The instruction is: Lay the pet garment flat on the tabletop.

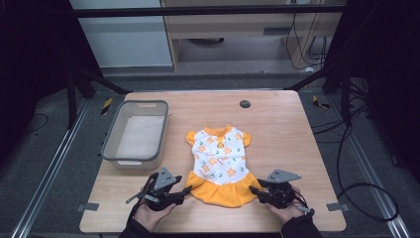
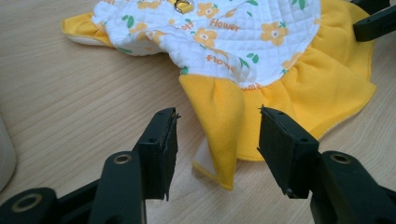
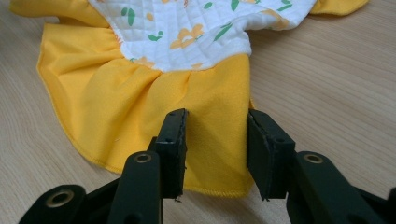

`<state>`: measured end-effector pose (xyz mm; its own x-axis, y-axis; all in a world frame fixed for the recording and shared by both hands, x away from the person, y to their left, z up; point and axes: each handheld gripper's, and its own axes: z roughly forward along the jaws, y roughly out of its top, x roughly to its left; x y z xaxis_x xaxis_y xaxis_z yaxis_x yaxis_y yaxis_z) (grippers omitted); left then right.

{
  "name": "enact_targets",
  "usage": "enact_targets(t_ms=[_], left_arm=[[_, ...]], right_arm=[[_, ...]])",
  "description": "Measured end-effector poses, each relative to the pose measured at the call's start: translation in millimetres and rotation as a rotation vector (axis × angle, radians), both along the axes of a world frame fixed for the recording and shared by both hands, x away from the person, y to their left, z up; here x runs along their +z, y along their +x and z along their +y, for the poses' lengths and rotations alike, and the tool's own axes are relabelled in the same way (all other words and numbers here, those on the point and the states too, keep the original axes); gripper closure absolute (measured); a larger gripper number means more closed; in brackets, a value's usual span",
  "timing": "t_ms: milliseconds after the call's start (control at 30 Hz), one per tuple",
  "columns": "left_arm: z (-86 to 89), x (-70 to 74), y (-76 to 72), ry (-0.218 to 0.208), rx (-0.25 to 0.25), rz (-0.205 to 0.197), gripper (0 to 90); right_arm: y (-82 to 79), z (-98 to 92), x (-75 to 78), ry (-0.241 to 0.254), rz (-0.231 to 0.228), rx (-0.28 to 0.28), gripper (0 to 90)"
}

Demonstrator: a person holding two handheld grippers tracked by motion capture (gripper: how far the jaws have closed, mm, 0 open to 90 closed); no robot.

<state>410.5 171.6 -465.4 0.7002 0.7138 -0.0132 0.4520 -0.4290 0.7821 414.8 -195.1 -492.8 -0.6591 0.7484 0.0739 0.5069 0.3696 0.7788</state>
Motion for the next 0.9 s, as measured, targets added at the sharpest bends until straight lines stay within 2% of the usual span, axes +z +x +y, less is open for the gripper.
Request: enact_targets(t_ms=[67,100,133,167,267,300,333,400,467,500,533,567,667,700,733,767,800,833,867,900], left_arm=[[-2.1,-5.1,3.2,0.023,0.000,0.026,49.2],[-4.8,-11.7,7.2,0.049,0.004,0.059,51.1],[-4.8,-11.7,7.2,0.049,0.004,0.059,54.2],[-5.9,-14.7,9.0,0.058,0.005,0.081,54.2],[-5.9,-17.8,13.9,0.076,0.008,0.136,69.5],[-3.5,-15.7,15.0,0.060,0.006,0.149,80.6],[-3.5,-15.7,15.0,0.060,0.006,0.149,84.2],[-0.1,-9.6,13.5,0.038,0.001,0.151,85.3],[4.7,-0.9,10.3,-0.003,-0.003,0.150,85.8],[10.0,8.2,4.2,-0.050,-0.009,0.153,85.8],[10.0,8.2,4.2,-0.050,-0.009,0.153,85.8],[12.7,11.9,1.2,-0.069,-0.015,0.161,85.8],[17.3,14.0,-5.0,-0.080,-0.012,0.206,85.4],[15.2,5.6,-6.0,-0.040,0.001,0.241,83.6],[12.3,-0.4,-6.1,-0.010,0.007,0.253,81.9],[9.2,-6.8,-5.7,0.027,0.005,0.270,80.5],[5.9,-12.5,-6.0,0.045,0.007,0.282,78.4],[5.9,-12.5,-6.0,0.045,0.007,0.282,74.7],[3.7,-16.1,-6.5,0.068,0.008,0.281,74.7],[2.6,-17.4,-7.8,0.092,0.007,0.262,70.0]], right_arm=[[0.0,0.6,-0.8,-0.002,0.008,-0.001,61.3],[-0.1,0.9,-1.2,-0.003,0.011,-0.004,61.8],[-0.1,0.9,-1.2,-0.003,0.011,-0.004,61.8],[-0.2,0.9,-1.1,-0.007,0.012,-0.005,62.8],[0.0,0.3,-0.9,-0.006,0.028,0.000,71.6],[-0.6,-0.5,1.0,0.004,0.047,0.002,79.8],[-0.6,-0.5,1.0,0.004,0.047,0.002,79.8],[-1.6,-1.5,4.7,0.019,0.052,0.017,84.3],[-3.6,-2.2,9.5,0.034,0.044,0.032,85.2],[-6.6,-3.6,15.7,0.046,0.037,0.042,85.5],[-6.6,-3.6,15.7,0.046,0.037,0.042,85.5],[-9.2,-5.2,19.5,0.061,0.033,0.045,85.5],[-18.4,-12.6,28.0,0.087,0.026,0.052,85.4],[-24.4,-18.1,28.5,0.094,0.052,0.045,84.9],[-26.4,-20.6,26.6,0.088,0.068,0.040,84.1],[-28.4,-22.1,24.2,0.069,0.082,0.027,82.9],[-29.5,-22.8,21.3,0.041,0.095,0.019,81.6],[-30.1,-23.1,18.2,0.017,0.101,0.017,79.3],[-30.1,-23.1,18.2,0.017,0.101,0.017,79.3],[-30.3,-23.4,15.6,0.000,0.096,0.013,76.1]])
